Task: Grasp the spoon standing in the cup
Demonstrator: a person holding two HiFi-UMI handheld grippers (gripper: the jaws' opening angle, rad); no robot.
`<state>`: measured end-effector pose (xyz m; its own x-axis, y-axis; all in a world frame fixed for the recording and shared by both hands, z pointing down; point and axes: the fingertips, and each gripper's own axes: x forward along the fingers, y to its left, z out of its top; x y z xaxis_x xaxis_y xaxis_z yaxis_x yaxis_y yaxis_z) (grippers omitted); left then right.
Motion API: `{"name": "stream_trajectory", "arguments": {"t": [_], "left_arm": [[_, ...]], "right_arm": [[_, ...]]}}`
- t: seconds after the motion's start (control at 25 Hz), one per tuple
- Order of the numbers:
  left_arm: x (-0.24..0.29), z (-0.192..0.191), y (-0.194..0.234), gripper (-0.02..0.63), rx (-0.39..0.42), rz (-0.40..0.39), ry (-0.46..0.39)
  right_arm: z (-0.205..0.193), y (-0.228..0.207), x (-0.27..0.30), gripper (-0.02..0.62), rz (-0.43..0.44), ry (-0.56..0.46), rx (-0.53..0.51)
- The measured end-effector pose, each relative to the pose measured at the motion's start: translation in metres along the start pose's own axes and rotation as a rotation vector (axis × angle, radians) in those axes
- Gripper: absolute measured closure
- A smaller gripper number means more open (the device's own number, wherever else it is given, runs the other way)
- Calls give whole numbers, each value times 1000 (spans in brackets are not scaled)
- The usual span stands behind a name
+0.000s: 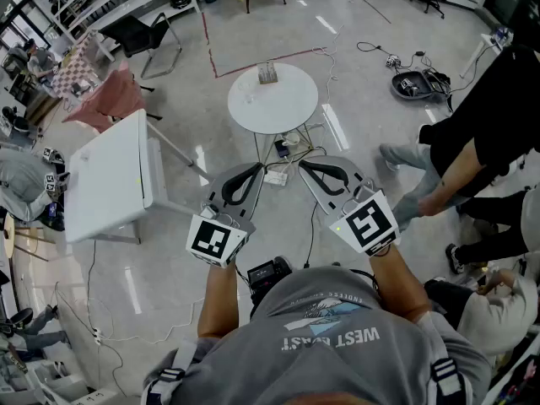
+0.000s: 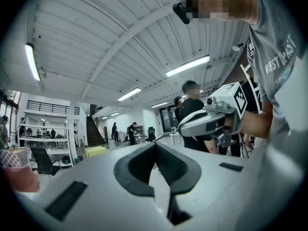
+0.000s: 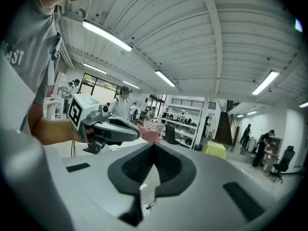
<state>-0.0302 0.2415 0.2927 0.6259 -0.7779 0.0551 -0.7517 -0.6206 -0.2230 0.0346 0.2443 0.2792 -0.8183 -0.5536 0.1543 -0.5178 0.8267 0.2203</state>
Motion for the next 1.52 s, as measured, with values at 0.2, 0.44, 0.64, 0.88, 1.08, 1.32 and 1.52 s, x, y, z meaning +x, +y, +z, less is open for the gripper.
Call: {"name": "stream_trajectory", "arguments": {"t": [0.2,0.44,0.64,0.88,1.08,1.32,1.52], "left_arm": [[3,6,5,603,-12,-1,-24],[1,5,11,603,-22,0,-31],[-2,1,17,603,-34,1,-37],[-3,-2,29,603,-58,-5,-64],[-13,-14,42,603,-29,-33,-30],[-16,-16,54,603,-39,-45,-68],[-14,-20,60,603,-55,-52,-75]], "right_arm": [[1,-1,7,594,3,2,2],[1,1,13,594,2,9,4],[-1,8,22,594,19,13,16],[-2,7,35,592,11,-9,43],[-5,9,49,593,-26,6,75],[0,9,63,592,-52,-2,34],[3,10,72,592,-51,8,49]]}}
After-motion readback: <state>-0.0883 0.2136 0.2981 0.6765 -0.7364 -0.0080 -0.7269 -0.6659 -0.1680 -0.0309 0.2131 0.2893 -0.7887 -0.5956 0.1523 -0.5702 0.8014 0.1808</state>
